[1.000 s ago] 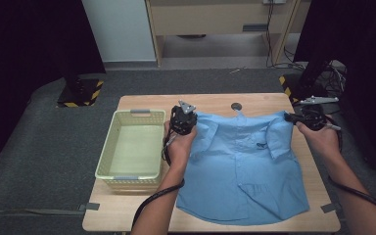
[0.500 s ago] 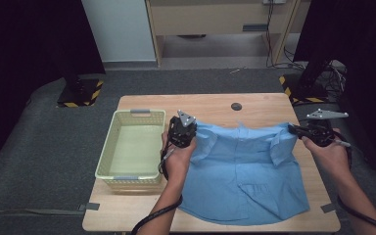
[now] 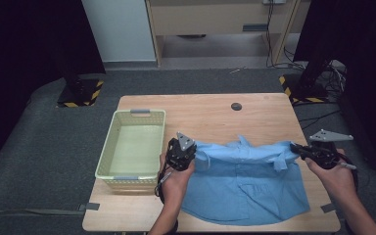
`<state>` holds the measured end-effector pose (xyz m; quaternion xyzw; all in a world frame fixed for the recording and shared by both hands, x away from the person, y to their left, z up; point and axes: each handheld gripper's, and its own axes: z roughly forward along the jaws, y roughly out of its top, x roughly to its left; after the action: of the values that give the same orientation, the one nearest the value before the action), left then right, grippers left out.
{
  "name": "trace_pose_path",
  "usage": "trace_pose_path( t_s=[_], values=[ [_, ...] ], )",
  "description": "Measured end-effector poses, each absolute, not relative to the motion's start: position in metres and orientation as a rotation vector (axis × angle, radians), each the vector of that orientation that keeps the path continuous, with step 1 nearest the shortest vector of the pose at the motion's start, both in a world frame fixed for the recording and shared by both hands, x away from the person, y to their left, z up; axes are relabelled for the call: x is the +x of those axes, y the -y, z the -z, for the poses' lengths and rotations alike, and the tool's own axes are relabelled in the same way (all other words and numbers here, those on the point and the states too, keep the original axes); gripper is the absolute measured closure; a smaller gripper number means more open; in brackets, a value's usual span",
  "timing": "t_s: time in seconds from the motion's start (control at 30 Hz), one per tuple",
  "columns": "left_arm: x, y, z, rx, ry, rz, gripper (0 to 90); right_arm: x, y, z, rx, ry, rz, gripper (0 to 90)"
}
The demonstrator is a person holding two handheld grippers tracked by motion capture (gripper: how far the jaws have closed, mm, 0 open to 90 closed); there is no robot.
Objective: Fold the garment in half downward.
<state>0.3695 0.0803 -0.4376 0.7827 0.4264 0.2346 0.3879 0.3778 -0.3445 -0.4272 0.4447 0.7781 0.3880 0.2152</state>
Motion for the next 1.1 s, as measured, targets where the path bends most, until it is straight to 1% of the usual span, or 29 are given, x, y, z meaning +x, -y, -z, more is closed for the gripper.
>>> trace_pose_path(
  t_s=[0.27,0.43,0.63,0.9,1.1],
  values=[
    [0.345,-0.082,0.466,2.001,-1.107,-0.548,88.3,0.355,0.348,0.444,1.240,-2.190,-1.073,88.4],
    [0.335,-0.084,0.482,2.018,-1.119,-0.526,88.3,0.341,0.346,0.465,1.244,-2.244,-1.041,88.5],
    [0.328,-0.080,0.503,2.071,-1.119,-0.516,88.2,0.332,0.346,0.493,1.275,-2.306,-0.986,88.4],
    [0.334,-0.076,0.523,2.085,-1.136,-0.488,88.1,0.339,0.343,0.517,1.310,-2.341,-0.929,88.0],
    [0.351,-0.072,0.525,2.076,-1.149,-0.495,88.0,0.356,0.343,0.519,1.327,-2.318,-0.923,87.8]
  ],
)
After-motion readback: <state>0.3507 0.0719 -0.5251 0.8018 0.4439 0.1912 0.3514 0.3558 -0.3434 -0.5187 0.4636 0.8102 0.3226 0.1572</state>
